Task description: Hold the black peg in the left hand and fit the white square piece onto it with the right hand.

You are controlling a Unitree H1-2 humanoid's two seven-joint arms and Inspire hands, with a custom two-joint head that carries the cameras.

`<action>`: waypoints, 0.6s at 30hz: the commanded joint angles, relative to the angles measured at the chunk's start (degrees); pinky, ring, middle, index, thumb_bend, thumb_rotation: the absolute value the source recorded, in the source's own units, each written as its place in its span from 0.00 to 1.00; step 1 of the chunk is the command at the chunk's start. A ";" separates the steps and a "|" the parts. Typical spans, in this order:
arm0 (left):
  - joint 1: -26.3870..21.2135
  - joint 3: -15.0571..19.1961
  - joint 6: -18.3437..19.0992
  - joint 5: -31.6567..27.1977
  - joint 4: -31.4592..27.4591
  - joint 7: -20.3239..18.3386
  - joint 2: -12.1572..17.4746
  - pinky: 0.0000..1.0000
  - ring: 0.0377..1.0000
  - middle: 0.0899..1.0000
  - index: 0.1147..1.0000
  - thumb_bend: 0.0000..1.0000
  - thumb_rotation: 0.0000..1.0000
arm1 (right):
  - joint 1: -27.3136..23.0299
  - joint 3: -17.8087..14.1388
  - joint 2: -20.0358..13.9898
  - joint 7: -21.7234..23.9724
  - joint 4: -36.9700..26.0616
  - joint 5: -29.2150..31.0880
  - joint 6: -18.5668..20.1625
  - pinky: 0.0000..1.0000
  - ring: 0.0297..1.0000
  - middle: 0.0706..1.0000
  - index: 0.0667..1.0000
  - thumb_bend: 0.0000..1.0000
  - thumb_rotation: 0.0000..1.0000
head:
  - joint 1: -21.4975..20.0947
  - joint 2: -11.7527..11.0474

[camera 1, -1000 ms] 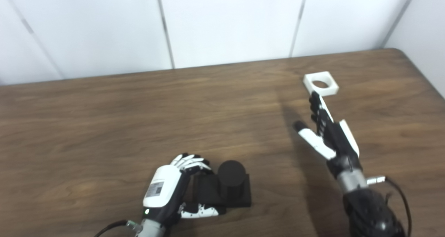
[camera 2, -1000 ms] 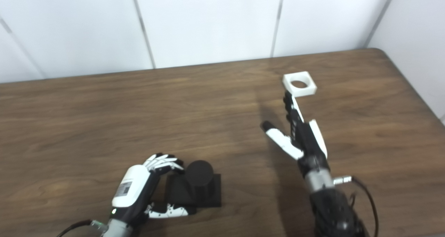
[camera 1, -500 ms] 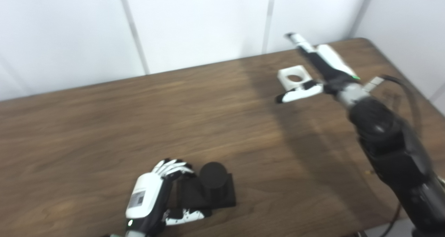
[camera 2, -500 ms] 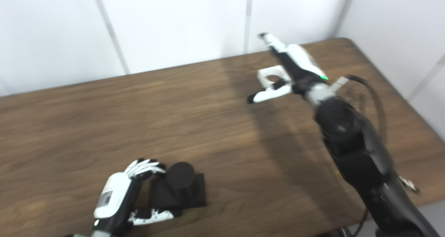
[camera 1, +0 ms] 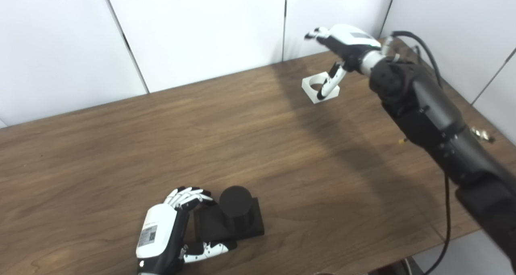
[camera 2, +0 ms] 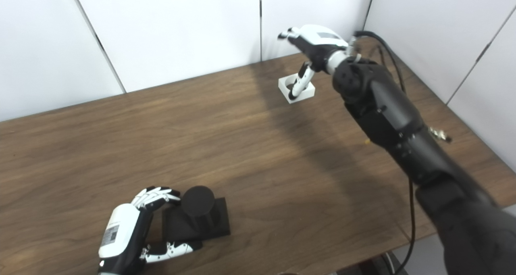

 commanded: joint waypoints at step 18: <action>1.43 -1.68 3.81 1.28 -1.28 -4.00 -0.25 0.89 0.82 0.73 0.42 0.52 0.04 | -12.86 7.48 -0.18 0.04 16.64 -7.30 -3.98 1.00 1.00 1.00 0.97 0.96 0.12 | 1.18 0.12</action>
